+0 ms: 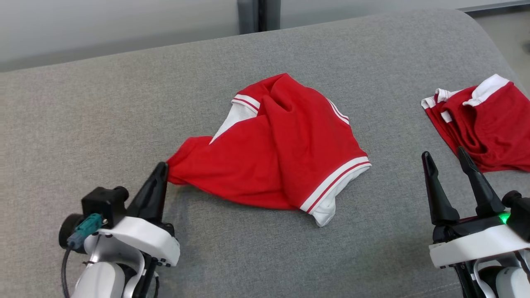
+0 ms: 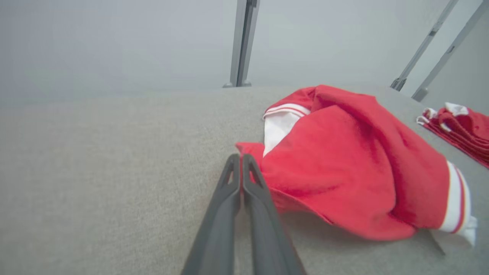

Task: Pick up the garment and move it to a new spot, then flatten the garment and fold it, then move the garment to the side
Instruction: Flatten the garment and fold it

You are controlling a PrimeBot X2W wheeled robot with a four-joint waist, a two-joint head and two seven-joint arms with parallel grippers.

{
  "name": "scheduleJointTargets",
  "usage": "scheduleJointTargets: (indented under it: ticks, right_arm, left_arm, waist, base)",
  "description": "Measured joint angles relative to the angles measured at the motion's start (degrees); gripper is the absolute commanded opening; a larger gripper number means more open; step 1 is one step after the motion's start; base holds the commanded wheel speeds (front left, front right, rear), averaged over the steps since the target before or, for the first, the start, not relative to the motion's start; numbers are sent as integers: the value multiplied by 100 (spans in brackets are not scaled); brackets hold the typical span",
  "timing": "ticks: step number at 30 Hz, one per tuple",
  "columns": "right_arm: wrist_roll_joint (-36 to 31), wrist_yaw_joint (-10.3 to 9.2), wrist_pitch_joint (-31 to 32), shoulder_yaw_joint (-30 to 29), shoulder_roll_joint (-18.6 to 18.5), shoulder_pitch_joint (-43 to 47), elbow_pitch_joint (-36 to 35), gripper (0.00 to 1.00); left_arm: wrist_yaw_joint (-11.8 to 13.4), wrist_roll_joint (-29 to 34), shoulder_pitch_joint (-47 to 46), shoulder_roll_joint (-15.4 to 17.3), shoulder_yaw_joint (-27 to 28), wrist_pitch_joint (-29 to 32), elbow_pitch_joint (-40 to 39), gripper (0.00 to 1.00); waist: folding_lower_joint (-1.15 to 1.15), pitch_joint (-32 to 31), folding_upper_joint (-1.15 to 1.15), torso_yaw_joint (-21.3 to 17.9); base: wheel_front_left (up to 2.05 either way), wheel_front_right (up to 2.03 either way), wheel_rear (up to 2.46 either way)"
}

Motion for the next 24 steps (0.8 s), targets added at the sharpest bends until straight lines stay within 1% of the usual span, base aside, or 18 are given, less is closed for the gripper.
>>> scheduleJointTargets:
  ticks: [3,6,12,14,16,18,20,24]
  right_arm:
    - [1,0,1,-67,-1,47,-7,100]
    - [32,0,18,-121,-1,65,-29,100]
    - [41,0,69,-160,0,92,-83,100]
    - [41,0,78,-160,-2,96,-94,100]
    - [43,0,90,-159,-2,115,-111,100]
    - [52,0,97,-156,0,121,-110,100]
    - [74,0,105,-147,7,124,-110,100]
    - [86,0,120,-148,10,113,-107,100]
  left_arm:
    - [51,47,93,170,79,-33,-740,0]
    - [58,115,161,352,137,76,-1538,0]
    - [116,263,185,722,277,492,-2981,0]
    - [175,275,255,804,335,689,-3389,0]
    - [293,304,420,873,436,926,-3684,0]
    - [392,196,652,860,522,1113,-3698,0]
    - [455,13,902,813,624,1151,-3453,0]
    - [415,-407,1097,644,824,840,-2459,0]
  waist:
    - [0,-60,0,84]
    - [0,-105,0,176]
    - [0,-152,0,327]
    - [0,-156,0,352]
    - [0,-144,0,368]
    - [0,-122,0,375]
    - [0,-84,0,380]
    - [0,21,0,400]
  base:
    - [0,0,0]
    - [0,0,0]
    - [0,0,0]
    - [0,0,0]
    - [0,0,0]
    - [0,0,0]
    - [0,0,0]
    - [0,0,0]
